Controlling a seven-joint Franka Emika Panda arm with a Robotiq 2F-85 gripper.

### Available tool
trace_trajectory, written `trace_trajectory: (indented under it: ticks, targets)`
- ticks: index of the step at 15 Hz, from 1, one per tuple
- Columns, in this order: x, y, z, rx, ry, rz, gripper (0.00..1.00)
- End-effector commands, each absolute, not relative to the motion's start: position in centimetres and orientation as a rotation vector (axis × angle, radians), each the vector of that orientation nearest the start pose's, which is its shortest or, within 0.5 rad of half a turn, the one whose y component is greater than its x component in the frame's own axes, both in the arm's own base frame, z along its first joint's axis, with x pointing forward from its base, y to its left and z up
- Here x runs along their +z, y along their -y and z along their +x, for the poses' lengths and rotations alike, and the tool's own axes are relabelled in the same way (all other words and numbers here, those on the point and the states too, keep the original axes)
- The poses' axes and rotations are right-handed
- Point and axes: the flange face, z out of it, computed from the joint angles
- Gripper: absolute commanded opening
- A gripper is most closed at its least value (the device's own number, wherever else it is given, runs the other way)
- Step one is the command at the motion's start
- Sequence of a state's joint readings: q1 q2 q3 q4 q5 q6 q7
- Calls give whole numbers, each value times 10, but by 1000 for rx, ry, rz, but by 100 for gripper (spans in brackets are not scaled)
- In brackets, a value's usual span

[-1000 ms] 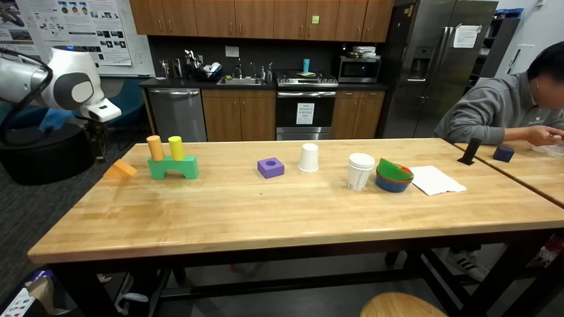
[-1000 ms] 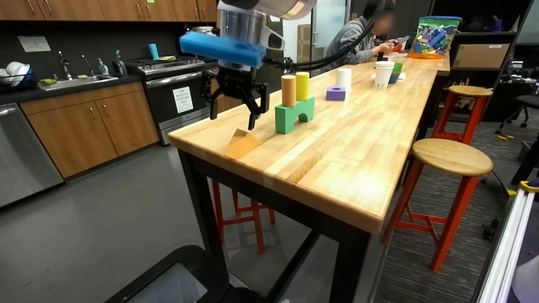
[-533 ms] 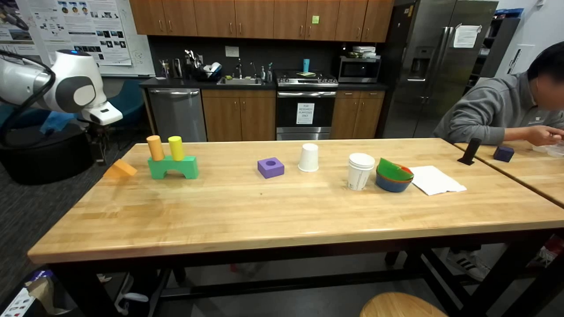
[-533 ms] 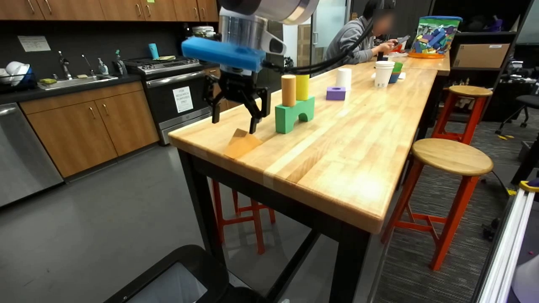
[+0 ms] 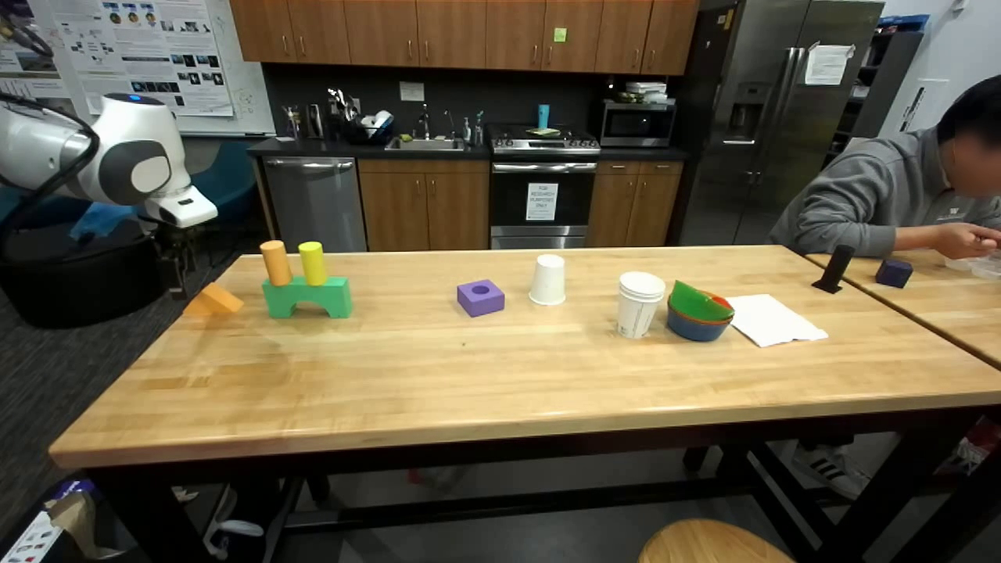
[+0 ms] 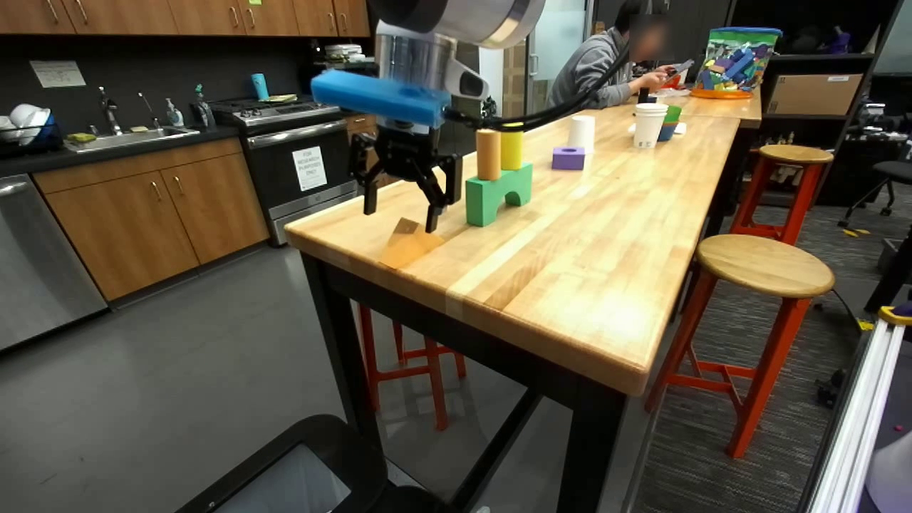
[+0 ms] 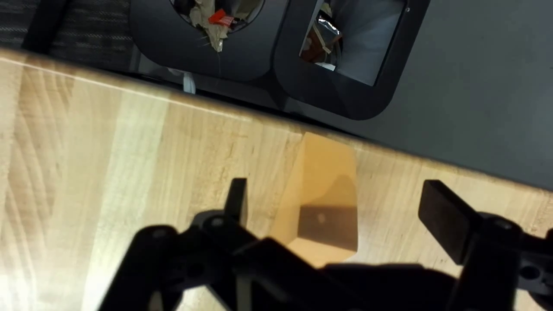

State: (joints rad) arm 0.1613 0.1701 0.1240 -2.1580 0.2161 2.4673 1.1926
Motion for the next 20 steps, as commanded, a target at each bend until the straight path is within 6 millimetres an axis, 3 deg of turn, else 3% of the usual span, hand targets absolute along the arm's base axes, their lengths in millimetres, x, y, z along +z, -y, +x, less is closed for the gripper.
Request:
trace_trajectory:
  ticks: [1,11,20]
  targets:
    - [332,-160,548,26,-1518,-2485,100]
    - [318,-146,541,50,-1585,-2361,100]
    - [330,-135,545,-68,-1606,-2502,100]
